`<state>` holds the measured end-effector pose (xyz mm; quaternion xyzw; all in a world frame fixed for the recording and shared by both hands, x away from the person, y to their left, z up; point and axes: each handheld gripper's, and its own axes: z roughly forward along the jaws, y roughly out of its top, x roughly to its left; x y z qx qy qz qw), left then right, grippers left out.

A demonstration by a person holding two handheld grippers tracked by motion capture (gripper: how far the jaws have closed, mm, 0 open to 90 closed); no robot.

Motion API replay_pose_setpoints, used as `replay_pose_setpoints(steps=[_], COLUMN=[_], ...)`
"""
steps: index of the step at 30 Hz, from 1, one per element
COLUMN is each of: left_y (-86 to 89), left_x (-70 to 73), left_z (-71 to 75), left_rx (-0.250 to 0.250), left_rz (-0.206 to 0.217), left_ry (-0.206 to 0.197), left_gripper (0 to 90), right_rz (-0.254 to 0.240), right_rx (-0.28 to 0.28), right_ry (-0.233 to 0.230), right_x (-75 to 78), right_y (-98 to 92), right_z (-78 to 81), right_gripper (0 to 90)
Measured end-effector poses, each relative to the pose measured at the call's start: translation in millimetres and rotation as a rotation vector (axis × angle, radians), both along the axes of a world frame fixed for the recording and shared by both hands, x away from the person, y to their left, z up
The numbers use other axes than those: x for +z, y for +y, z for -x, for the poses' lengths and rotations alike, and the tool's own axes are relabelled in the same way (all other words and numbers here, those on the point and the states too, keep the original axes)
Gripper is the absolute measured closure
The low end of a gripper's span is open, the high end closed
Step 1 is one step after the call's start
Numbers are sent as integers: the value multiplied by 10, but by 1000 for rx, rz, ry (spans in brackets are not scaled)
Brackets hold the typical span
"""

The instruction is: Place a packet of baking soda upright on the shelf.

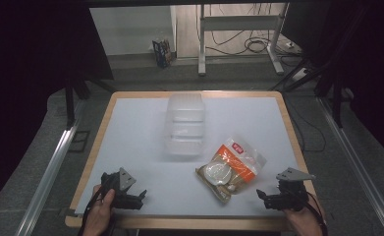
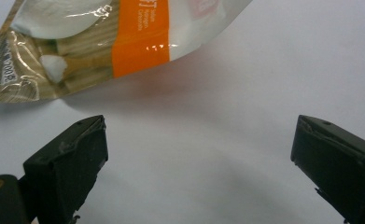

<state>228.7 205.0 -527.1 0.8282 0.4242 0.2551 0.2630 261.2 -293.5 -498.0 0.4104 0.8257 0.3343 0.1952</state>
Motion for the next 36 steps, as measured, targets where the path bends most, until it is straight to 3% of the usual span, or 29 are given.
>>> replay_pose_setpoints(steps=[3,5,9,11,12,16,19,21,22,23,36], left_y=[14,64,100,94,75,41,15,8,1,9,27], left_x=[8,20,26,27,25,25,41,40,38,43,46], left_z=[9,1,-1,0,2,-1,15,16,19,30,29], left_rx=[-10,-6,-15,-20,-26,-24,-72,-75,-102,-132,-146], left_rz=[16,64,109,103,79,71,109,108,102,126,146], left_ry=[-9,2,5,4,5,12,26,27,33,29,34], left_gripper=[0,0,0,0,0,0,6,17,17,0,24], right_rz=[-7,-12,-8,-16,-21,-27,-29,-28,-28,-29,-18], right_rx=[6,14,14,9,8,8,11,13,15,16,25], right_ry=[-6,-2,-4,-11,-9,0,1,3,8,10,0], right_x=[6,2,3,10,8,-2,-5,-8,-17,-23,-9], right_y=[6,15,15,9,-2,-14,-12,-10,-4,0,18], right_z=[-19,-24,-15,-18,-24,-30,-36,-38,-41,-44,-65], right_gripper=[37,37,37,37,37,36,31,30,26,25,13])
